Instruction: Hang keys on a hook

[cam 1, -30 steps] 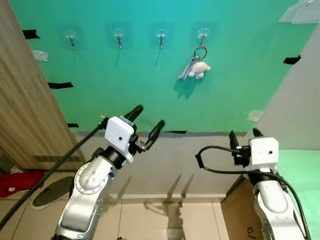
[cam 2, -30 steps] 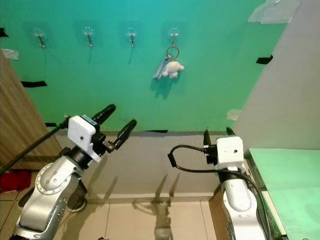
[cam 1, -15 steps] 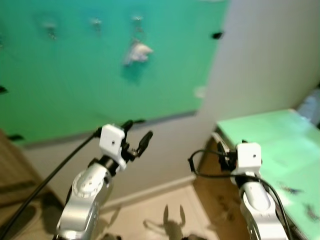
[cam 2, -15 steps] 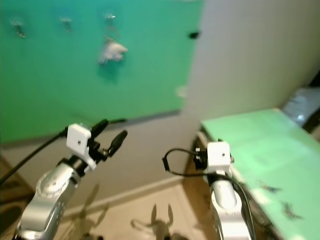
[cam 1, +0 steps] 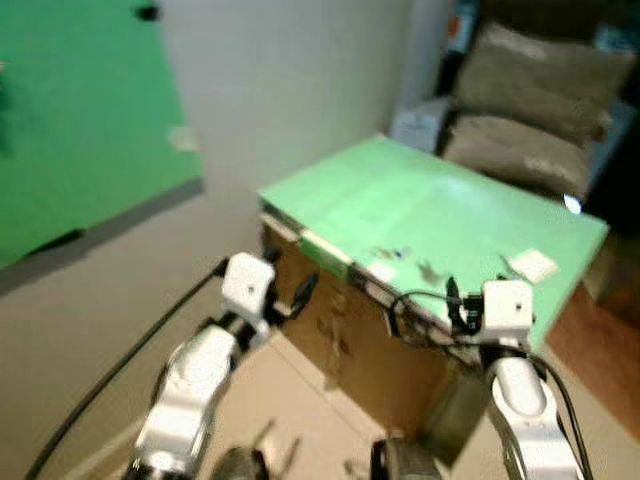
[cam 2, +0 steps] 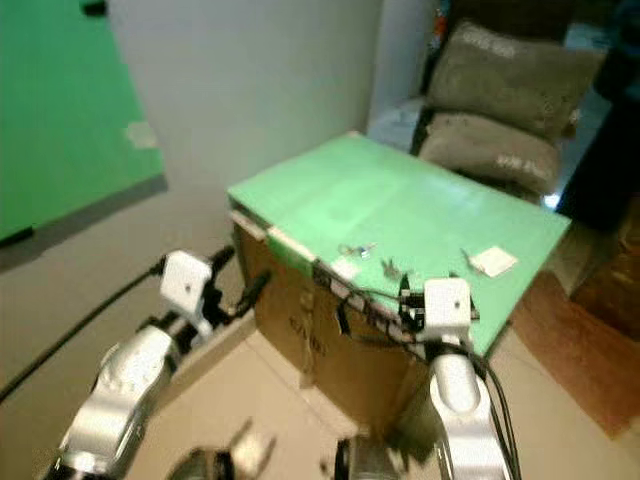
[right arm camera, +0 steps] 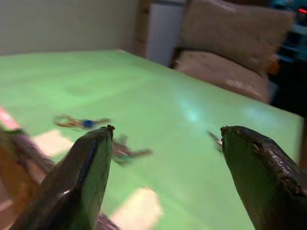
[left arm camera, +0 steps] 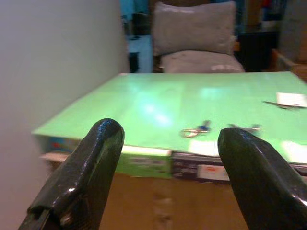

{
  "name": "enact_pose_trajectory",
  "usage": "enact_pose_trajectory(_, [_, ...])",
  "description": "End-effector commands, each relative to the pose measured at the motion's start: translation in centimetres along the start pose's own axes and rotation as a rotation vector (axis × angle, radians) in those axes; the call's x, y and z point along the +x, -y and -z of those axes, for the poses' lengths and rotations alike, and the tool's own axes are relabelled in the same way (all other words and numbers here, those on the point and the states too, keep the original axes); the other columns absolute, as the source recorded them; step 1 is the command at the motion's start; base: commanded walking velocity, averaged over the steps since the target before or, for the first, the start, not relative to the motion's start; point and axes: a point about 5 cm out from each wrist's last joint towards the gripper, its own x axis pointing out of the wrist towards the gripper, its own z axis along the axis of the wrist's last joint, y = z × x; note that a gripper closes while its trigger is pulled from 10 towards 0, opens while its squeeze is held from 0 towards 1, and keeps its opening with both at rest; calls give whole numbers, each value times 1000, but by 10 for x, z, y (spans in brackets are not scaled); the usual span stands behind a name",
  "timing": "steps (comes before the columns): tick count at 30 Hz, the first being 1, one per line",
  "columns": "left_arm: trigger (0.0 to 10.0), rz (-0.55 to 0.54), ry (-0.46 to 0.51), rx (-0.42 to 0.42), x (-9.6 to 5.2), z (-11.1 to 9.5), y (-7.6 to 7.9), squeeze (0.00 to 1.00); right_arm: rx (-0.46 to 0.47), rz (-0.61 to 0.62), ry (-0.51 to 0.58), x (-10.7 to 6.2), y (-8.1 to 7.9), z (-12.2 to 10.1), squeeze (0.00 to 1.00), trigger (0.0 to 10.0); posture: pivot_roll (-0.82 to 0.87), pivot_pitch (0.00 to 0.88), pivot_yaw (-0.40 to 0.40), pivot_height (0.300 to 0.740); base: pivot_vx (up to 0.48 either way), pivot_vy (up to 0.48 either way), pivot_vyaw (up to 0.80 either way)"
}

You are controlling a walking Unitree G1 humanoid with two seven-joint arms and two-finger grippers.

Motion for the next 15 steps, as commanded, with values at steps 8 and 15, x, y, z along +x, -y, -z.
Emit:
enact_pose_trajectory(8, [10000, -28, -2, 68, 3, -3, -13, 0, 6, -16, 31, 0, -5, -7, 0, 10000, -66, 0, 27, 661, 0, 0, -617])
enact_pose_trajectory(15, [10000, -25, -8, 58, 5, -1, -10, 0, 7, -8, 22, -2, -1, -4, 0, 10000, -75, 0, 27, 661, 0, 0, -631])
